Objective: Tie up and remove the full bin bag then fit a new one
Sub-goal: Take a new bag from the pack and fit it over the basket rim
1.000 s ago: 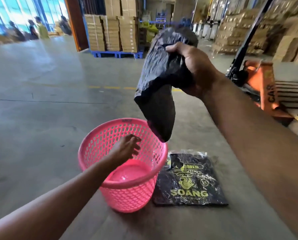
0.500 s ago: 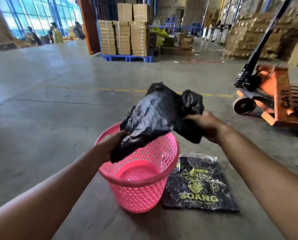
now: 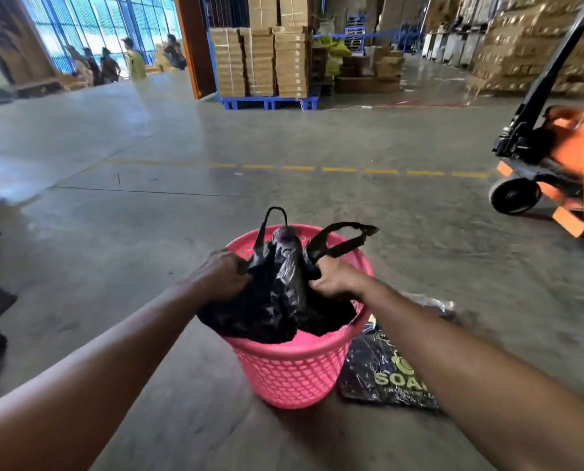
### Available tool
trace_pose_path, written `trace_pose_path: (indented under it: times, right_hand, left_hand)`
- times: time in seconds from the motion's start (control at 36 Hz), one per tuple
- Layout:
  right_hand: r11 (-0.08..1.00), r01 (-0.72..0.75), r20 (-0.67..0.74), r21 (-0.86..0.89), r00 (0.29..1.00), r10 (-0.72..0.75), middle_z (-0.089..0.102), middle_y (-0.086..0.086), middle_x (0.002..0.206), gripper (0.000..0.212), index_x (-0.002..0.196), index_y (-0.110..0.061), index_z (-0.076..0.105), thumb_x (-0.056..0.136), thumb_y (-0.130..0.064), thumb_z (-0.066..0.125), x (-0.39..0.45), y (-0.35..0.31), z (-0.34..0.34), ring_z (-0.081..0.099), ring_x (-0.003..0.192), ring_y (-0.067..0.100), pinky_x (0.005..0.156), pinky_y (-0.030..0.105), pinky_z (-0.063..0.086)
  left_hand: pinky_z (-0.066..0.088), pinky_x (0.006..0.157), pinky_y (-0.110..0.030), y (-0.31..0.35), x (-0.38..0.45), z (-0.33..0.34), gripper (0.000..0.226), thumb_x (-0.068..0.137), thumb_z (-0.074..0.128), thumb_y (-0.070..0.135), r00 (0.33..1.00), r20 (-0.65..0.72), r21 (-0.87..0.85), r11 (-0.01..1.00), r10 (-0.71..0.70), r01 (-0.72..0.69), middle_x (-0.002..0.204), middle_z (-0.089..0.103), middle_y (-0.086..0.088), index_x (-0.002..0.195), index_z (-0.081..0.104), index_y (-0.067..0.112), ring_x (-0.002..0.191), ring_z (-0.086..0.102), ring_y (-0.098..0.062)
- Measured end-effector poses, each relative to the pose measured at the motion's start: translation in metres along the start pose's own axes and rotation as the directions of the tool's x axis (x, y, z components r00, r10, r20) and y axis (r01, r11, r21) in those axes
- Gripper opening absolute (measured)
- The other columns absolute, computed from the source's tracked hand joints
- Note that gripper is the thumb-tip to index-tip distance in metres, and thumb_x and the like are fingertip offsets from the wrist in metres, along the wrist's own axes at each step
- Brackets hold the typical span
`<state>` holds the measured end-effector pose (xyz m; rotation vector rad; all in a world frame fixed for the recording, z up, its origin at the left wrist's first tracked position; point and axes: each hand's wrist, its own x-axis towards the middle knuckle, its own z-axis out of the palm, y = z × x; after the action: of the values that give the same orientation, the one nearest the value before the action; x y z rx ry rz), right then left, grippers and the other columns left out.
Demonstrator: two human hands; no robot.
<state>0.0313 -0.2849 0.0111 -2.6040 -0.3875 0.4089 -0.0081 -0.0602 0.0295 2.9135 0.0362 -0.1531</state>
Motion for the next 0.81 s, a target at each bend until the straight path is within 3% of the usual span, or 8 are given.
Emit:
trace_pose_path:
  times: [0.14,0.17,0.25,0.31,0.42,0.56,0.69,0.81]
  right_hand:
    - [0.97,-0.161,0.302,-0.183,0.93,0.211,0.064,0.009,0.07,0.035,0.083,0.004,0.065,0.101,-0.021,0.051,0.016,-0.01,0.044,0.051,0.083,0.022,0.048,0.02,0.038]
    - [0.956,-0.187,0.313,-0.225,0.916,0.252,0.066,0.008,0.07,0.036,0.084,0.003,0.065,0.101,-0.025,0.05,0.017,-0.009,0.048,0.054,0.084,0.023,0.055,0.017,0.043]
    - [0.915,-0.166,0.137,-0.367,0.964,0.23,0.065,0.016,0.129,0.043,0.122,-0.01,0.068,0.093,-0.039,0.058,0.017,-0.001,0.048,0.057,0.125,0.033,0.105,0.036,0.046]
    - [0.924,-0.169,-0.064,-0.343,0.986,0.157,0.062,0.016,0.134,0.046,0.125,-0.012,0.066,0.084,-0.033,0.066,0.013,0.0,0.038,0.057,0.127,0.036,0.103,0.042,0.049]
    - [0.971,-0.191,-0.271,-0.143,0.951,0.148,0.072,0.016,0.116,0.044,0.117,-0.012,0.067,0.074,-0.022,0.067,0.011,0.009,0.012,0.07,0.108,0.033,0.089,0.035,0.055]
    - [0.964,-0.204,-0.175,0.171,0.957,0.234,0.076,0.005,0.11,0.041,0.109,-0.019,0.073,0.074,-0.039,0.082,0.012,0.018,-0.011,0.071,0.102,0.024,0.089,0.033,0.056]
    - [0.79,-0.216,-0.031,0.574,0.958,0.285,0.063,0.013,0.084,0.013,0.085,-0.006,0.06,0.086,0.0,0.072,0.012,0.01,-0.018,0.062,0.05,0.023,0.042,0.03,0.053]
    - [0.653,-0.119,-0.06,0.748,0.968,0.244,0.071,0.015,0.087,0.013,0.082,-0.004,0.067,0.079,0.003,0.077,0.006,0.015,-0.034,0.072,0.073,0.025,0.074,0.048,0.064]
  left_hand:
    - [0.045,0.11,-0.046,0.023,0.014,0.043,0.055,0.093,0.051,0.051,0.971,0.236,0.299,0.953,-0.037,-0.036,0.144,0.054,-0.019,0.131,0.063,0.014,0.134,0.05,-0.038]
    - [0.039,0.115,-0.05,0.025,0.016,0.049,0.058,0.093,0.05,0.052,0.966,0.255,0.339,0.939,-0.04,-0.051,0.151,0.045,-0.02,0.136,0.06,0.015,0.14,0.041,-0.039]
    - [0.037,0.11,-0.053,0.026,0.021,0.054,0.05,0.09,0.054,0.052,0.99,0.137,0.333,0.941,0.017,-0.062,0.145,0.049,-0.014,0.127,0.066,0.019,0.138,0.04,-0.036]
    - [0.044,0.102,-0.049,0.023,0.025,0.049,0.038,0.086,0.056,0.047,0.998,-0.019,0.253,0.966,0.064,-0.057,0.127,0.066,-0.009,0.109,0.073,0.023,0.125,0.054,-0.033]
    - [0.057,0.088,-0.04,0.017,0.028,0.031,0.033,0.076,0.06,0.046,0.986,-0.164,-0.11,0.994,-0.023,0.005,0.104,0.078,-0.005,0.103,0.078,0.035,0.1,0.071,-0.032]
    - [0.058,0.075,-0.036,0.005,0.031,0.014,0.028,0.058,0.056,0.057,0.997,-0.077,-0.291,0.957,-0.033,0.009,0.067,0.066,-0.002,0.063,0.07,0.034,0.084,0.071,-0.029]
    - [0.059,0.078,-0.036,-0.002,0.028,-0.009,0.016,0.074,0.075,0.041,0.995,-0.072,-0.353,0.935,-0.064,0.035,0.079,0.075,-0.011,0.083,0.079,0.028,0.076,0.071,-0.027]
    - [0.048,0.039,-0.021,-0.01,0.027,-0.03,0.02,0.088,0.069,-0.002,0.995,0.059,-0.587,0.804,-0.077,0.097,0.083,0.067,-0.02,0.105,0.069,0.009,0.036,0.064,-0.013]
